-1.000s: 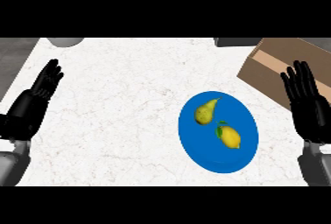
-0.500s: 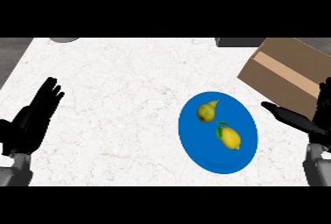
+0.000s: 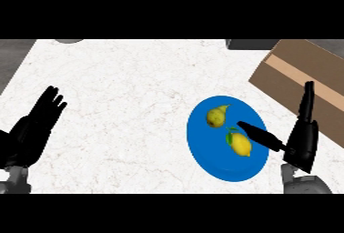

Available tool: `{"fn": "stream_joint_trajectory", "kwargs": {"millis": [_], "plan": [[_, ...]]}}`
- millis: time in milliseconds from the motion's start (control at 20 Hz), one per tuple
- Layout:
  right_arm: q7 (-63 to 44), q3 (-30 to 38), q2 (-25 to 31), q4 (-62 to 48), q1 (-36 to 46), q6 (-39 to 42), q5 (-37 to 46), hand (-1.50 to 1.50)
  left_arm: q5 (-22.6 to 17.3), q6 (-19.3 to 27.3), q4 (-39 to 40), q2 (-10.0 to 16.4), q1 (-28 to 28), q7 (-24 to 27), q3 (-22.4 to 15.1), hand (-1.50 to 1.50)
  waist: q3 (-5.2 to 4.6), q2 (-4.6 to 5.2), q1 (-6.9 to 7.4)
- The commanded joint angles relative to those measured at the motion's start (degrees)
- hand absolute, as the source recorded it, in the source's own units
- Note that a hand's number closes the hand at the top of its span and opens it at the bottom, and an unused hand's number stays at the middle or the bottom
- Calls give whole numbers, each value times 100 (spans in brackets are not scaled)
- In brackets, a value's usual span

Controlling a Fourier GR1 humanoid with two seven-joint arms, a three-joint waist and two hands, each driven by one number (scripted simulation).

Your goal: Pick the pear from the plate and place it in the cardboard box

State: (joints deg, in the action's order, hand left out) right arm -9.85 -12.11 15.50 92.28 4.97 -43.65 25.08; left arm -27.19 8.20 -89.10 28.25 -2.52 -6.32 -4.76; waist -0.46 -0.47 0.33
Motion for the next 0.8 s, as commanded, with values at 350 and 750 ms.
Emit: {"fn": "stream_joint_trajectory", "kwargs": {"millis": [350,750], "plan": [[-3985,-783,824,-151,913,3046,1441,-150,-21,-46,-148,3,31,-142,-41,0,-27,-2,134],[-6703,-769,-179,-400,2854,5127,873,-150,74,35,-3,-114,-98,-130,-2,0,25,43,74]]}}
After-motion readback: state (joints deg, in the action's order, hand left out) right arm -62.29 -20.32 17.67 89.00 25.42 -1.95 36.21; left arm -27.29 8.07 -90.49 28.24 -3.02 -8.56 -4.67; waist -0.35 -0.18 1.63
